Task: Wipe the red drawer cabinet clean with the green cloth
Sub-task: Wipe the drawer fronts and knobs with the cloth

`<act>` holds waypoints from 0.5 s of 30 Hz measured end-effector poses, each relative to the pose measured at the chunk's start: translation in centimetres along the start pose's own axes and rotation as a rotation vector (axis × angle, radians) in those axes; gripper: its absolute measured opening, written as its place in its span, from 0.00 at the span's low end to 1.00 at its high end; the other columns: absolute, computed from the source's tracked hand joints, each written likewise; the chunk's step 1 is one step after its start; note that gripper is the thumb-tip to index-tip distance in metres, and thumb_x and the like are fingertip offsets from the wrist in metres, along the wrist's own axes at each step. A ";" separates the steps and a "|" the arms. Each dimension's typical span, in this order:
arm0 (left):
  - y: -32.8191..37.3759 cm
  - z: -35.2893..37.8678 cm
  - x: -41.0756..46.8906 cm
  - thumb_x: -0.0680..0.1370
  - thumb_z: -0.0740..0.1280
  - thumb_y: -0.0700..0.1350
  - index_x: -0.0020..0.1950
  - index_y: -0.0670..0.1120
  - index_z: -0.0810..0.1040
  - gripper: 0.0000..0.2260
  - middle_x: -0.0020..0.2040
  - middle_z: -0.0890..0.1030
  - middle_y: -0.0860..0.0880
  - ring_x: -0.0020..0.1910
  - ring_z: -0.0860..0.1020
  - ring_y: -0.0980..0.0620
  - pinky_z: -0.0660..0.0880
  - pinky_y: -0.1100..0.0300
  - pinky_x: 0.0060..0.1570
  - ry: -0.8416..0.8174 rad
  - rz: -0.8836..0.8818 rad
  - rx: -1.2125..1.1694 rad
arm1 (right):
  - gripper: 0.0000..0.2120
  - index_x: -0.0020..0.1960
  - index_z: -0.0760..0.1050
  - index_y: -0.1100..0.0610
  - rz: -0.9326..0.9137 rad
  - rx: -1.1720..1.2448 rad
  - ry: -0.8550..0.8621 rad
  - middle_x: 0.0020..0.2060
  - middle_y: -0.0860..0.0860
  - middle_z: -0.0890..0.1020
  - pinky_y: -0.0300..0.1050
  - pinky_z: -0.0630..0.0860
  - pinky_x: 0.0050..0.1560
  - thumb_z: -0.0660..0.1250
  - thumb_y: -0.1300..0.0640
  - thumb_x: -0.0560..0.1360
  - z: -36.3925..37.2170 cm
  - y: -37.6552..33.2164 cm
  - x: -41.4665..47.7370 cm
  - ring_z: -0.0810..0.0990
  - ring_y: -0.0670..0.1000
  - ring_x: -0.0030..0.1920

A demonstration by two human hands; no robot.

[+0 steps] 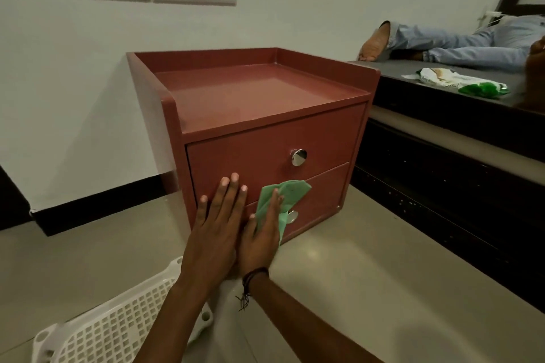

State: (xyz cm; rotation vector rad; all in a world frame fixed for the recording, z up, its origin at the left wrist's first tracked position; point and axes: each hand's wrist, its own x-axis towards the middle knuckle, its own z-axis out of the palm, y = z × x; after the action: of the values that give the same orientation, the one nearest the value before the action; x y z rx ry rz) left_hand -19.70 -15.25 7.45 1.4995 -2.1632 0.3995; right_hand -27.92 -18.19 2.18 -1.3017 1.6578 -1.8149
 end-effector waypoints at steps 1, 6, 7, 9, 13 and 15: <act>0.1 -0.3 0.0 0.76 0.53 0.38 0.81 0.43 0.55 0.32 0.83 0.48 0.43 0.82 0.45 0.46 0.43 0.46 0.79 -0.012 -0.002 -0.012 | 0.32 0.81 0.56 0.52 0.014 0.011 0.028 0.79 0.48 0.62 0.50 0.65 0.76 0.60 0.67 0.80 0.0 -0.1 0.0 0.62 0.48 0.79; 1.3 -1.7 -0.2 0.78 0.58 0.39 0.81 0.47 0.41 0.36 0.80 0.33 0.46 0.79 0.31 0.48 0.34 0.50 0.77 -0.127 -0.041 -0.083 | 0.35 0.76 0.64 0.51 0.200 -0.039 0.168 0.67 0.50 0.78 0.46 0.77 0.60 0.66 0.68 0.72 -0.9 -1.5 1.4 0.81 0.54 0.62; 1.7 -2.2 -0.2 0.80 0.55 0.43 0.81 0.48 0.37 0.34 0.79 0.30 0.47 0.78 0.28 0.49 0.32 0.51 0.76 -0.153 -0.047 -0.075 | 0.36 0.75 0.65 0.51 0.249 -0.004 0.193 0.64 0.50 0.80 0.44 0.76 0.58 0.67 0.69 0.70 -1.1 -2.3 1.8 0.82 0.54 0.60; 2.5 -2.4 -0.5 0.82 0.47 0.48 0.80 0.49 0.33 0.31 0.78 0.27 0.48 0.76 0.25 0.50 0.31 0.51 0.77 -0.248 -0.044 -0.040 | 0.36 0.74 0.65 0.51 0.337 0.046 0.189 0.63 0.50 0.82 0.42 0.76 0.57 0.68 0.71 0.69 -1.4 -3.4 2.2 0.83 0.51 0.60; 2.4 -3.4 -0.5 0.75 0.34 0.53 0.80 0.49 0.33 0.32 0.79 0.28 0.50 0.77 0.26 0.50 0.34 0.52 0.78 -0.307 -0.066 -0.050 | 0.24 0.64 0.77 0.52 0.360 0.069 0.070 0.55 0.51 0.86 0.44 0.80 0.57 0.71 0.67 0.70 -2.1 -5.3 1.4 0.84 0.50 0.57; 2.3 -3.8 -0.2 0.81 0.46 0.50 0.81 0.49 0.37 0.30 0.80 0.32 0.51 0.78 0.29 0.53 0.36 0.56 0.78 -0.267 -0.066 -0.143 | 0.16 0.57 0.81 0.50 0.407 0.098 -0.008 0.47 0.46 0.86 0.44 0.81 0.55 0.74 0.61 0.71 -2.5 -6.5 1.3 0.85 0.48 0.52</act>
State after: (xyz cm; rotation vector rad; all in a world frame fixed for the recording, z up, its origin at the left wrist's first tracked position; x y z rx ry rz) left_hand -21.02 -12.41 10.60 1.6139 -2.2797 0.0210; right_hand -28.60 -16.08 8.91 -0.8521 1.6606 -1.6176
